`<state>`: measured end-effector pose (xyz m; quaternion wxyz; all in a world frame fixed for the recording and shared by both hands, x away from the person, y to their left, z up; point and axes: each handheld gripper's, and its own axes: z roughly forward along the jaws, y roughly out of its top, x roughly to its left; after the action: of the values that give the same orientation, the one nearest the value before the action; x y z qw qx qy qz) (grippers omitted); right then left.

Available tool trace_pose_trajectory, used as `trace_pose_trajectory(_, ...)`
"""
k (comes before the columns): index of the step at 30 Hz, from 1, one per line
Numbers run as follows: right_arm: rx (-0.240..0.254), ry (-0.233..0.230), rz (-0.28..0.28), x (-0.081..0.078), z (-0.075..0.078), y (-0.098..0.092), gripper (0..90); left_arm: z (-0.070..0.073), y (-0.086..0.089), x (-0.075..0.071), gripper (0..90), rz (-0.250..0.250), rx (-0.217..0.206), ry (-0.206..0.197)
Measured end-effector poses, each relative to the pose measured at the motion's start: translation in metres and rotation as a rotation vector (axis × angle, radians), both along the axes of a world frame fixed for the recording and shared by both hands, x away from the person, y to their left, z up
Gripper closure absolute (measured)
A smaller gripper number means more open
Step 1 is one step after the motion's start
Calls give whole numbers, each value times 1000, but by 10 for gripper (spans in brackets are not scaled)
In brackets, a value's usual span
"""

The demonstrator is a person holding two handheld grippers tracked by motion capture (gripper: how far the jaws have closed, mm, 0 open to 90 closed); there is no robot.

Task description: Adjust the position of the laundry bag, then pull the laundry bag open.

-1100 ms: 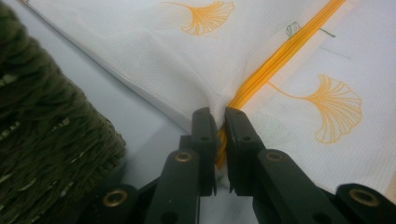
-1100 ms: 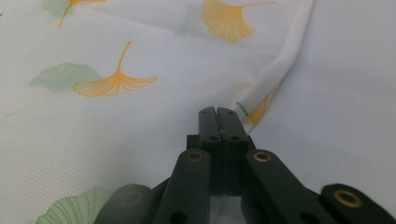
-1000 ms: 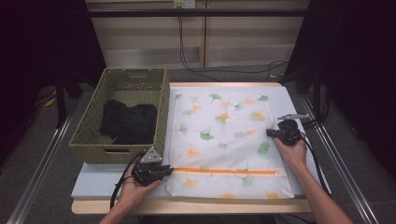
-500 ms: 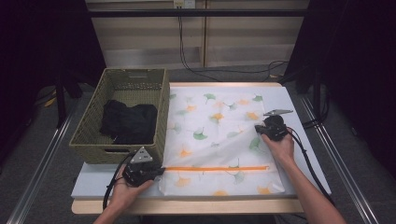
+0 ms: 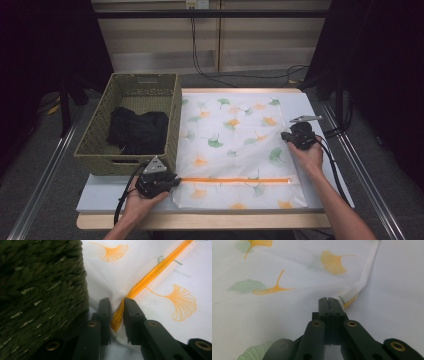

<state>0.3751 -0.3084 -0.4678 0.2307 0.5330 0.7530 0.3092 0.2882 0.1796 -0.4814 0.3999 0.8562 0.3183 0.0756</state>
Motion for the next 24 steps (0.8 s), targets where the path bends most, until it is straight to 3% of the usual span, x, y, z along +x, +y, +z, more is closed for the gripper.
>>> trace_pose_trajectory(7, 18, -4, -3, -8, -5, -9, 886, 4, 3, -8, 594, 2, 22, -25)
trace_pose_trajectory(8, 25, -9, -4, -9, -6, -10, 878, 4, 4, -9, 578, -7, 11, -20)
trace_pose_trajectory(9, 34, -12, -3, -10, -6, -11, 854, 5, 4, -11, 569, -5, 28, -28)
trace_pose_trajectory(12, 57, -33, -4, -15, -5, -14, 733, 7, 3, -14, 504, -3, 23, -40)
trace_pose_trajectory(15, 93, -55, 9, -22, -3, -16, 598, 11, 3, -16, 471, -4, -6, -40)
trace_pose_trajectory(19, 121, -69, 54, -33, 2, -17, 495, 16, -2, -20, 423, -9, -33, -68)
trace_pose_trajectory(21, 140, -75, 74, -40, 5, -18, 476, 17, -4, -21, 408, -25, -67, -71)
trace_pose_trajectory(24, 138, -75, 95, -51, 8, -17, 457, 16, -6, -20, 378, -26, -82, -70)
